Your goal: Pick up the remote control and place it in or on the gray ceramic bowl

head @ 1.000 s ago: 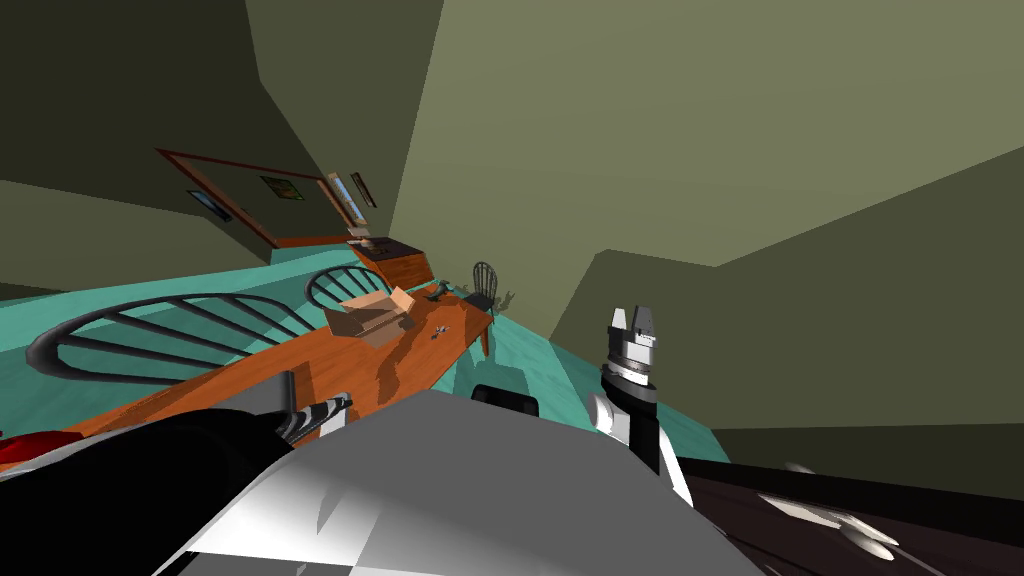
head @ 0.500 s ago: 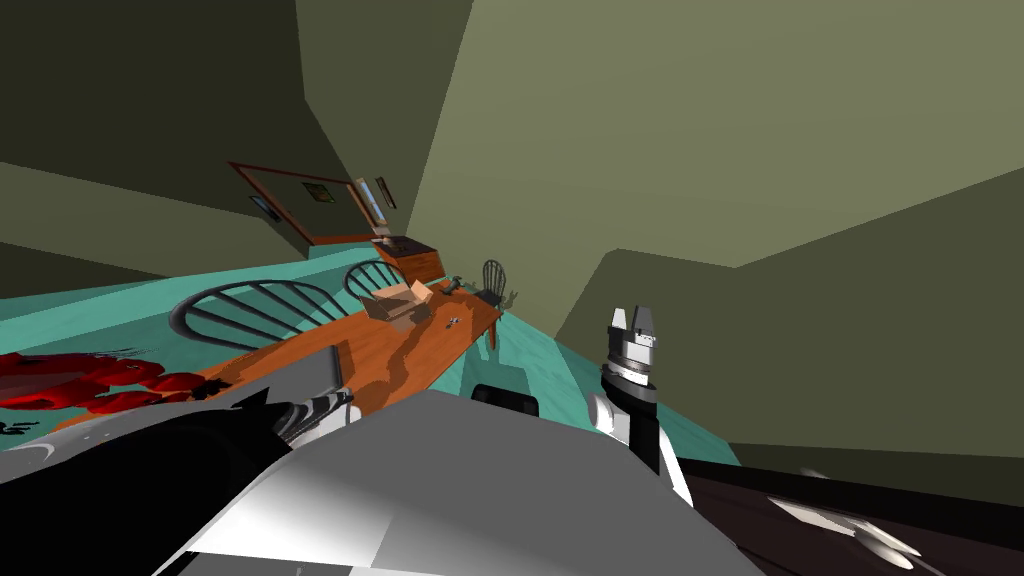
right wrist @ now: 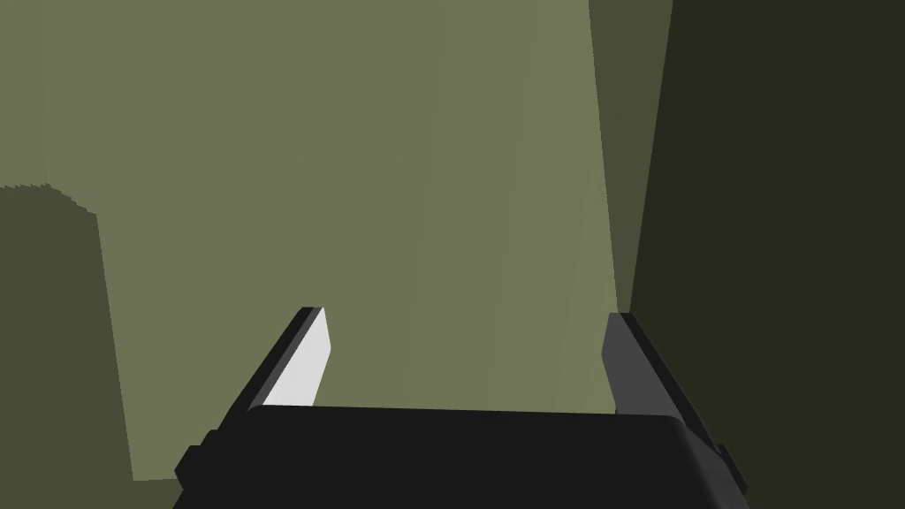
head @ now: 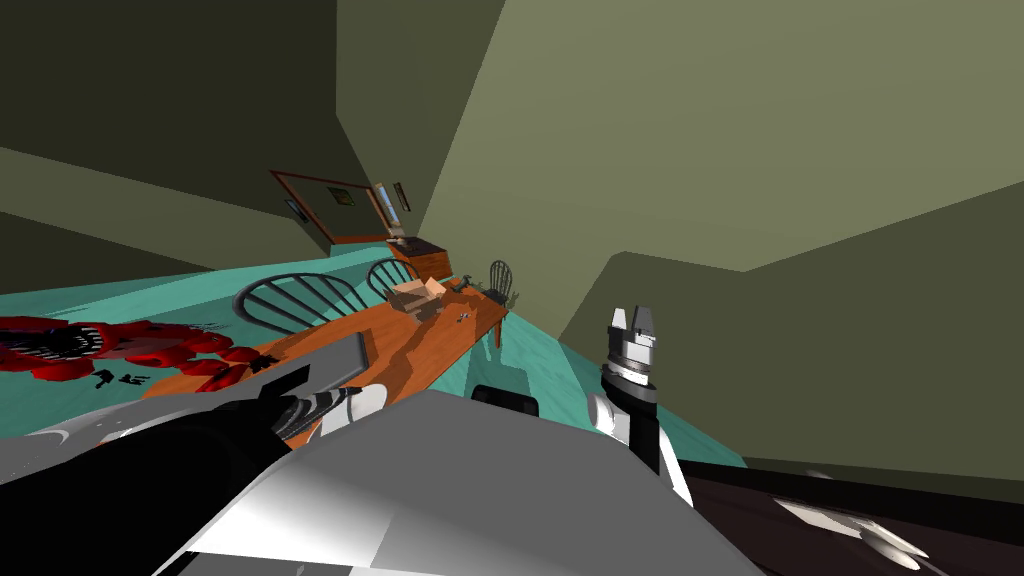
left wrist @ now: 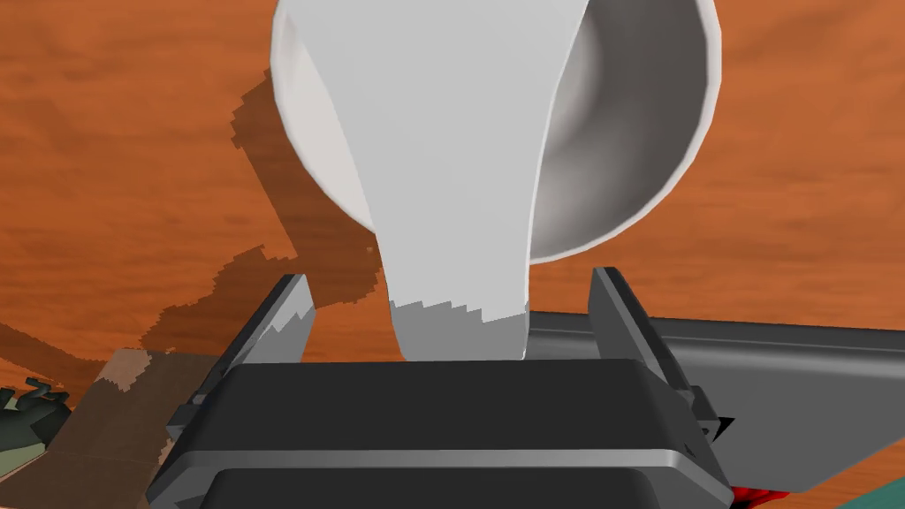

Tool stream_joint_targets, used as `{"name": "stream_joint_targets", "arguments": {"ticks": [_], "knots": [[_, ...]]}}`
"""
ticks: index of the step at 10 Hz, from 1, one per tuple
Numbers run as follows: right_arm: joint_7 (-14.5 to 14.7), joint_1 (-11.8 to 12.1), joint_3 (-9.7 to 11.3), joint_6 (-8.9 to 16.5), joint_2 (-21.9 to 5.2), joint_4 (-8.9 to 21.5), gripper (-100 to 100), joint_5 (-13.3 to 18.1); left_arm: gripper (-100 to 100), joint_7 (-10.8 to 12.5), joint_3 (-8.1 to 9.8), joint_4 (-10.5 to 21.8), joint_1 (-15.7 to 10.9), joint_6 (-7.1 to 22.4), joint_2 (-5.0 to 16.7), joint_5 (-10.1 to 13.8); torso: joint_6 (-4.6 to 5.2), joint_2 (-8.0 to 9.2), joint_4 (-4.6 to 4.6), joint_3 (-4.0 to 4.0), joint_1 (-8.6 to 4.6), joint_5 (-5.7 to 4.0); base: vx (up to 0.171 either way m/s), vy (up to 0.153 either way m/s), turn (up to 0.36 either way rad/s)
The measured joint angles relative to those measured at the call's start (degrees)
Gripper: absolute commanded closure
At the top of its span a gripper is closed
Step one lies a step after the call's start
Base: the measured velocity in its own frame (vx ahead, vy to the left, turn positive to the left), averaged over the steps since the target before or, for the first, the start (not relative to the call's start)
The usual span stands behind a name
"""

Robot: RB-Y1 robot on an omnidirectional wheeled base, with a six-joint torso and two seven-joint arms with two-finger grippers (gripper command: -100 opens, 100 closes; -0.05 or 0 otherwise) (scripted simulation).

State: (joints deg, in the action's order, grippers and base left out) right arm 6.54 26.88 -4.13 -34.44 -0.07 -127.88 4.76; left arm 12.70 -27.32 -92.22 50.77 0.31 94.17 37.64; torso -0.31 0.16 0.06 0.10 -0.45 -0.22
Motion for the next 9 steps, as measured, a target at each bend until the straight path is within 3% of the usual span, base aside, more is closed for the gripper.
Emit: {"name": "stream_joint_targets", "arguments": {"ticks": [3,4,5,9], "knots": [[0.0,0.0,0.0,0.0,0.0,0.0,0,0.0,-100,0.0,0.0,0.0,0.0,0.0,0.0,0.0,0.0,-0.12,-0.03,-0.07,-0.04,-0.01,0.0,0.0,0.0],[0.0,0.0,0.0,0.0,0.0,0.0,0,0.0,0,0.0,0.0,0.0,0.0,0.0,0.0,0.0,0.0,-0.13,-0.03,-0.08,-0.04,-0.01,0.0,0.0,0.0],[0.0,0.0,0.0,0.0,0.0,0.0,0,0.0,-100,0.0,0.0,0.0,0.0,0.0,0.0,0.0,0.0,-0.13,-0.04,-0.08,-0.04,-0.01,-0.019,0.006,0.075],[0.0,0.0,0.0,0.0,0.0,0.0,0,0.0,-100,1.6,2.08,-3.2,1.9,-0.7,6.5,2.8,0.0,-0.04,-0.01,-0.03,-0.02,-0.01,-0.03,0.009,0.051]]}}
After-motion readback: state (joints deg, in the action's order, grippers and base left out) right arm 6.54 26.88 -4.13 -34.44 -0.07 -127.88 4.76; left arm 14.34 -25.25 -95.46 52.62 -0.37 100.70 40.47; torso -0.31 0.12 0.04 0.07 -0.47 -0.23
